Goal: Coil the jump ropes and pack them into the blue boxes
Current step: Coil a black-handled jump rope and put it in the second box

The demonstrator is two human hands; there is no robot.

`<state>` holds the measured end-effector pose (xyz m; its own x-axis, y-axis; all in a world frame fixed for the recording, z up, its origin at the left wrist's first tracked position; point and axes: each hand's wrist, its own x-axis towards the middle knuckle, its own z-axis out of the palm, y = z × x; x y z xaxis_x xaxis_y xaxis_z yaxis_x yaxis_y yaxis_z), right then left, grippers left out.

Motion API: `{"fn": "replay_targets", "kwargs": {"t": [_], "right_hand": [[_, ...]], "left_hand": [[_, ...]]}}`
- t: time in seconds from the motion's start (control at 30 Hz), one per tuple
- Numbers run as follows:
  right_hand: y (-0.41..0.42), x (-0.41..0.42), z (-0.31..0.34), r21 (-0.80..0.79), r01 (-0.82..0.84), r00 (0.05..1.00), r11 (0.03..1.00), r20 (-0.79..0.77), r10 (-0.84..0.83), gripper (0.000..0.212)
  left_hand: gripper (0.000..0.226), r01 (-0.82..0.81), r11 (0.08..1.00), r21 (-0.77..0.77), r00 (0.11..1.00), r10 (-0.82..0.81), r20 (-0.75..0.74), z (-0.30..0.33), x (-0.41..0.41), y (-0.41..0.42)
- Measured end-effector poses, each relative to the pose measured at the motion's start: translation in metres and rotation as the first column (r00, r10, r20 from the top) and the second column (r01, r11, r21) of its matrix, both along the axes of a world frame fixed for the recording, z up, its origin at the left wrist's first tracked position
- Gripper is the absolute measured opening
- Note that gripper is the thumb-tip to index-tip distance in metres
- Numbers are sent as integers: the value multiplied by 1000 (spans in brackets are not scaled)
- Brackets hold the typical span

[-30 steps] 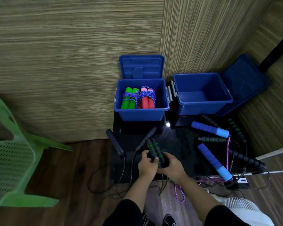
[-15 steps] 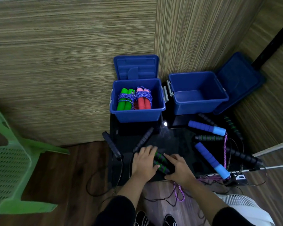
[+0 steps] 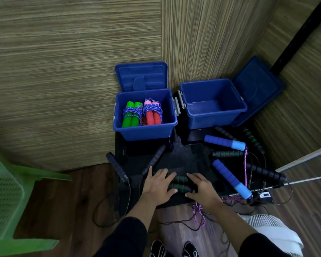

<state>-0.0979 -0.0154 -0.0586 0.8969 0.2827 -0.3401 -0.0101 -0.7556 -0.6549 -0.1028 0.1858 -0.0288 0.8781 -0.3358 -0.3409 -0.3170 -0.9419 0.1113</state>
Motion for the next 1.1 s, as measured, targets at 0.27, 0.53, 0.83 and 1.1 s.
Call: {"fn": "replay_targets", "kwargs": {"t": [0.27,0.53,0.83,1.1], "right_hand": [[-25,7,-7,-11,26,998,1000,-49,-26,84],[-29,8,-17,-15,13,999,1000,-51,-14,76],[-34,19,14,176,35,998,984,-57,-25,48],[-24,60,84,543,262,964,798,-104,-246,32]], "left_hand": [[57,91,995,36,995,-92,37,-7,-1,-6],[69,197,971,138,980,-197,-18,-13,-1,-4],[68,105,986,-131,994,-108,-19,-9,-5,-4],[57,-211,737,-643,976,196,-96,57,8,-18]]}}
